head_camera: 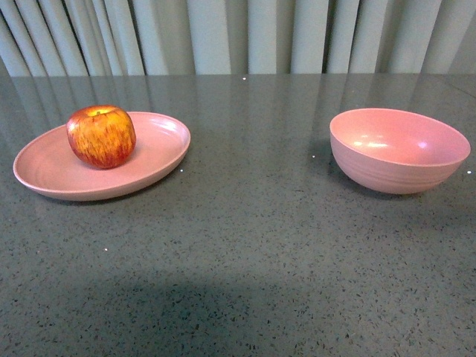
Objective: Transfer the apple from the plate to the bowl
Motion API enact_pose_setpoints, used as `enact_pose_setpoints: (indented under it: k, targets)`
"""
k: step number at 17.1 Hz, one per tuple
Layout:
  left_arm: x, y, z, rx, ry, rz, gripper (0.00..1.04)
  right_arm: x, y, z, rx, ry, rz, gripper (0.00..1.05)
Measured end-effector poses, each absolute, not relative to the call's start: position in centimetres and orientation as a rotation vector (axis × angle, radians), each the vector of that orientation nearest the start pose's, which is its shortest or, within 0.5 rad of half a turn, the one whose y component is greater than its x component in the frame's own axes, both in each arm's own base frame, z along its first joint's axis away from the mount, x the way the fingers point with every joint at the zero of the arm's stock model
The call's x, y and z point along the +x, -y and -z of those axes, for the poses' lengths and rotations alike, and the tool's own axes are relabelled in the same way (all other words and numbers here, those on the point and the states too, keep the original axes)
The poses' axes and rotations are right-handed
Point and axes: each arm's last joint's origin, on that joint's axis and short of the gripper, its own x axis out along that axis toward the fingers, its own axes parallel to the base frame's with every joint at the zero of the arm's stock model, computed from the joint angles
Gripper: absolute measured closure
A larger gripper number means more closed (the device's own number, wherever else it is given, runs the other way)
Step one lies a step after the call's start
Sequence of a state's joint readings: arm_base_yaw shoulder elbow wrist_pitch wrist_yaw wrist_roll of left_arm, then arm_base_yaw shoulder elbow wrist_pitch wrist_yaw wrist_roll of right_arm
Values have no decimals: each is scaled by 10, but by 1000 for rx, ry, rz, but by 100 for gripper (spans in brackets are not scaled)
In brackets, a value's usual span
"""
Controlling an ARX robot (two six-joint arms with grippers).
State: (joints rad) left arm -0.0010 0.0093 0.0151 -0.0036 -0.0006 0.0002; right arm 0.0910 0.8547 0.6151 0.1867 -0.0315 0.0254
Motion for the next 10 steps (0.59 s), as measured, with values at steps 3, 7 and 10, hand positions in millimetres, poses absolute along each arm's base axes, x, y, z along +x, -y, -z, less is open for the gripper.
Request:
enact_pose_setpoints:
  k: [3, 7, 10]
  targets:
    - [97, 0, -168, 0, 2, 0, 7, 247, -30, -305, -24, -139, -121, 7]
    - [97, 0, -168, 0, 2, 0, 7, 312, -39, -268, -65, -370, -78, 7]
    - [97, 0, -168, 0, 2, 0, 7, 336, -42, -236, -70, -509, -56, 7]
